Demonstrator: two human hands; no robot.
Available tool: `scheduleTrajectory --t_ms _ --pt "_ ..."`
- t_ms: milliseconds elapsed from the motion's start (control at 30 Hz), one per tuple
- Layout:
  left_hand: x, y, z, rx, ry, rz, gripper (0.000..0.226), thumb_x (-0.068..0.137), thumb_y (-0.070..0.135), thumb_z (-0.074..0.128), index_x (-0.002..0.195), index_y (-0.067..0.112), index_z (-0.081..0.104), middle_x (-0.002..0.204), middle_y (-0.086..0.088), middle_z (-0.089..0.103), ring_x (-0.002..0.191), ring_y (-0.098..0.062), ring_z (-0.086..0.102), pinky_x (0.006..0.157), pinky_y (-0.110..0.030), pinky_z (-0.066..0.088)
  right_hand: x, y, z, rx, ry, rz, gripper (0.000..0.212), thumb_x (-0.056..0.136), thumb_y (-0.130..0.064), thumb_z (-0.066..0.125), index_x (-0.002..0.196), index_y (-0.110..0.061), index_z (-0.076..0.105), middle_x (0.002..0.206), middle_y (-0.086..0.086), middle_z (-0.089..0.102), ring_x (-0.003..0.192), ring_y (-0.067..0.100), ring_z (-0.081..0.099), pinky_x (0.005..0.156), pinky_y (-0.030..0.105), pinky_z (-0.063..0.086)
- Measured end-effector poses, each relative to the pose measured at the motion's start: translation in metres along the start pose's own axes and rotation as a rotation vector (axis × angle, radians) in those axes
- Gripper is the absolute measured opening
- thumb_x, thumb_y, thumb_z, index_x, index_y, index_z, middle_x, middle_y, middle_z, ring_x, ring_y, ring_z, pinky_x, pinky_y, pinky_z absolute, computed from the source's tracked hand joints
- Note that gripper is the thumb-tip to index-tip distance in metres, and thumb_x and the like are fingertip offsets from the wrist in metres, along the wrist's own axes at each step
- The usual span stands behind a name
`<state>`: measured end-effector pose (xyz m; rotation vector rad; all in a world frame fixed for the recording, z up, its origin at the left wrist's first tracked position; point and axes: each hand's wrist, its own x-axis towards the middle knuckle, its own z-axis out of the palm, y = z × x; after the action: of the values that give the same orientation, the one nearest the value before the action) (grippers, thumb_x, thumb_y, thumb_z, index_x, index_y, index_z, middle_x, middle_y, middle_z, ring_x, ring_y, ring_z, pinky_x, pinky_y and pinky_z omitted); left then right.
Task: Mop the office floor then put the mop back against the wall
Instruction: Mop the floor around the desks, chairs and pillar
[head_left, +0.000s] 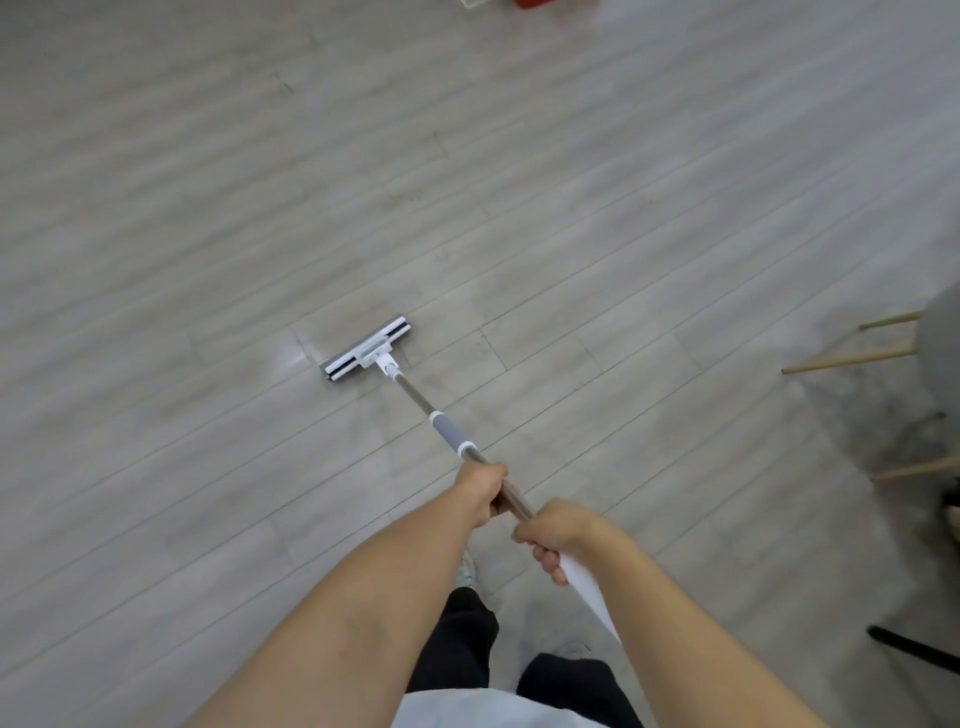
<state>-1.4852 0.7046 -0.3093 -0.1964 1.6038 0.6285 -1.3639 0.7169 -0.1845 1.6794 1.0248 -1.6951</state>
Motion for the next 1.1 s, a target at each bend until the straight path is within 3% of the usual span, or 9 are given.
scheduleTrajectory --t_ms 167,333,433,600,733,833,933,1100 --pt "-0.006 0.057 -0.014 0.005 -0.006 0.051 0.003 0.100 0.009 0.050 0.102 0.007 0.050 0.074 -0.010 0.062 0.062 -0.020 0.064 0.048 -0.028 0.050 -0.013 -0.052 -0.009 -0.100 0.067 -0.050 0.012 0.095 -0.013 0.056 0.089 -0.003 0.056 0.050 0.005 0.048 0.032 0.016 0.041 0.040 0.020 0.039" --pt "-0.004 0.129 -0.018 -0.015 -0.006 0.111 0.003 0.100 0.010 0.050 0.101 0.007 0.049 0.076 -0.011 0.064 0.068 -0.022 0.067 0.058 -0.035 0.056 -0.013 -0.110 -0.036 -0.209 0.115 -0.151 0.020 0.090 -0.019 0.055 0.088 0.000 0.062 0.057 0.011 0.057 0.039 0.022 0.050 0.050 0.031 0.051" --pt "0.000 0.178 -0.017 0.000 0.027 0.154 0.005 0.099 0.010 0.050 0.096 0.007 0.048 0.075 -0.012 0.064 0.066 -0.023 0.067 0.064 -0.036 0.059 -0.009 -0.149 -0.059 -0.154 0.093 -0.197 0.020 0.090 -0.015 0.054 0.096 0.003 0.061 0.055 0.010 0.053 0.038 0.021 0.047 0.047 0.030 0.047" --pt "0.004 0.271 -0.011 0.021 0.073 0.209 0.014 0.098 0.011 0.052 0.110 0.004 0.050 0.084 -0.015 0.067 0.064 -0.021 0.067 0.053 -0.033 0.057 -0.012 -0.224 -0.110 -0.144 0.033 -0.278 0.013 0.093 -0.013 0.054 0.085 -0.002 0.055 0.046 0.006 0.049 0.032 0.018 0.044 0.047 0.024 0.044" --pt "0.002 0.346 -0.004 0.034 0.092 0.237 0.009 0.097 0.009 0.051 0.105 0.005 0.051 0.078 -0.013 0.068 0.065 -0.023 0.069 0.061 -0.037 0.061 -0.009 -0.285 -0.151 -0.131 -0.002 -0.287 0.015 0.093 -0.014 0.056 0.095 0.000 0.056 0.051 0.006 0.050 0.036 0.018 0.044 0.044 0.028 0.043" --pt "0.006 0.401 -0.006 0.017 0.115 0.258 0.012 0.097 0.011 0.052 0.106 0.004 0.052 0.091 -0.017 0.069 0.070 -0.025 0.069 0.056 -0.036 0.058 -0.006 -0.337 -0.175 -0.138 -0.009 -0.299 0.013 0.094 -0.013 0.056 0.093 -0.001 0.055 0.051 0.007 0.048 0.036 0.019 0.042 0.043 0.026 0.041" --pt "0.018 0.450 -0.016 0.011 0.132 0.261 0.012 0.099 0.012 0.052 0.108 0.004 0.052 0.091 -0.017 0.069 0.064 -0.021 0.069 0.048 -0.031 0.055 -0.004 -0.389 -0.187 -0.101 -0.031 -0.283 0.008 0.093 -0.010 0.055 0.091 -0.003 0.053 0.051 0.005 0.045 0.036 0.017 0.039 0.042 0.023 0.037" --pt "0.053 0.533 -0.045 0.003 0.122 0.241 0.012 0.098 0.012 0.052 0.108 0.005 0.051 0.096 -0.015 0.066 0.073 -0.023 0.068 0.052 -0.032 0.056 0.017 -0.485 -0.200 -0.109 -0.038 -0.247 0.009 0.092 -0.010 0.056 0.085 -0.005 0.052 0.050 0.005 0.044 0.037 0.016 0.038 0.044 0.023 0.035"
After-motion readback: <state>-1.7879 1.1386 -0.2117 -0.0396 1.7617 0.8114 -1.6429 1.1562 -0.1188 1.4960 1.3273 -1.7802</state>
